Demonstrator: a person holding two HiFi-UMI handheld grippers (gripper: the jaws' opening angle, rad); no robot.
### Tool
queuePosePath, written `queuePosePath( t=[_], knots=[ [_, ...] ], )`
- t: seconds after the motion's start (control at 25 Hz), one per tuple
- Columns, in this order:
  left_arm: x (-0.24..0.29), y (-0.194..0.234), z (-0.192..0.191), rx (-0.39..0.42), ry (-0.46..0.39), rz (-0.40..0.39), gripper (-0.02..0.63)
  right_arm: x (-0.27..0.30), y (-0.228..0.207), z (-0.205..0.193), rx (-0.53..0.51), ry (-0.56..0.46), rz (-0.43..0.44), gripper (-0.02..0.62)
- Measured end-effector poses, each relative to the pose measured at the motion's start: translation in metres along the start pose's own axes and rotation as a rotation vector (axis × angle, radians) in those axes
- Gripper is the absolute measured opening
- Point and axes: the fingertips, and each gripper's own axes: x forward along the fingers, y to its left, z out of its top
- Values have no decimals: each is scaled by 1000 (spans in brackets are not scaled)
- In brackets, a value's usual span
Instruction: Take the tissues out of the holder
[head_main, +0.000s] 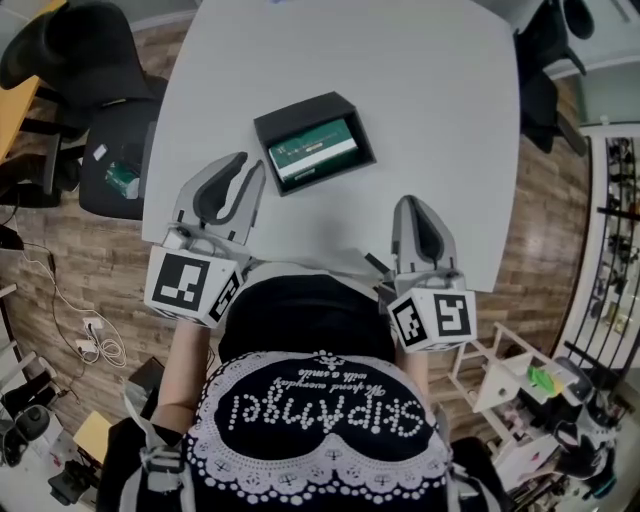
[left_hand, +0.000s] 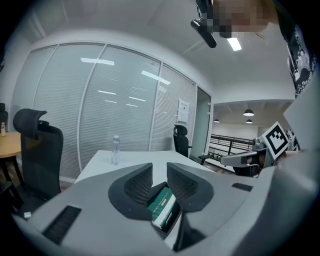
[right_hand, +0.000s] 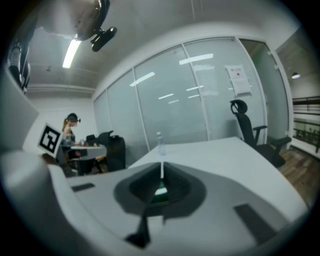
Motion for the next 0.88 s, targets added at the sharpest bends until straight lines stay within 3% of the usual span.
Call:
queuePosePath(
  t=[0.44,0.88],
  knots=[
    [42,-18,-21,138,152,-115,268,-2,-15,-16,51,24,-32,36],
    [95,-34,-76,197,339,-225,328,-4,-37,-45,120,74,-75,36]
  ],
)
